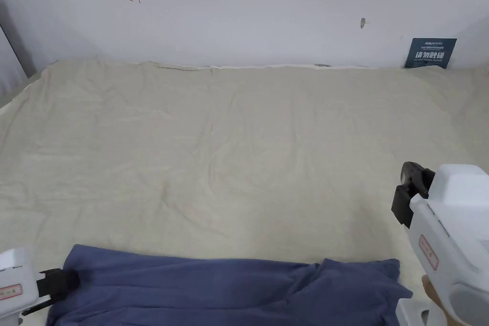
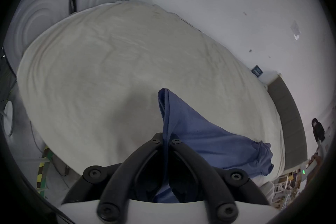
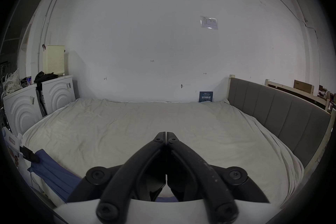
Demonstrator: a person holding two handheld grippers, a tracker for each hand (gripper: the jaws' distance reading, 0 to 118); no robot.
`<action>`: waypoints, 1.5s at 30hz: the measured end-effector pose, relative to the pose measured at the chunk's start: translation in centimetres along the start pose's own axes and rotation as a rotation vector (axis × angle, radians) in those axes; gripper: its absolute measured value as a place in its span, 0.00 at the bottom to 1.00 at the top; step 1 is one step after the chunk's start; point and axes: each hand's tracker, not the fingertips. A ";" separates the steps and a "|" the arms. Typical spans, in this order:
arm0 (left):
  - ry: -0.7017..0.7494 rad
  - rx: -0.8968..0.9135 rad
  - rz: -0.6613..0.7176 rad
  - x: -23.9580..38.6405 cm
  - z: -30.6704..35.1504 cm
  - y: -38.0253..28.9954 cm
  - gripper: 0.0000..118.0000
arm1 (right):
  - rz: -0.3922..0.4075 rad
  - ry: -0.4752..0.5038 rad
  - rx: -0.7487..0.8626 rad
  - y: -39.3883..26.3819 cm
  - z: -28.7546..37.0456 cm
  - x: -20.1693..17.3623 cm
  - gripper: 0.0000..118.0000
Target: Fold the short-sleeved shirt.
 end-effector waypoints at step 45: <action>-0.097 0.179 -0.435 25.5 -2.0 -8.8 0.16 | -0.084 -0.050 -0.007 -0.7 2.9 5.9 0.01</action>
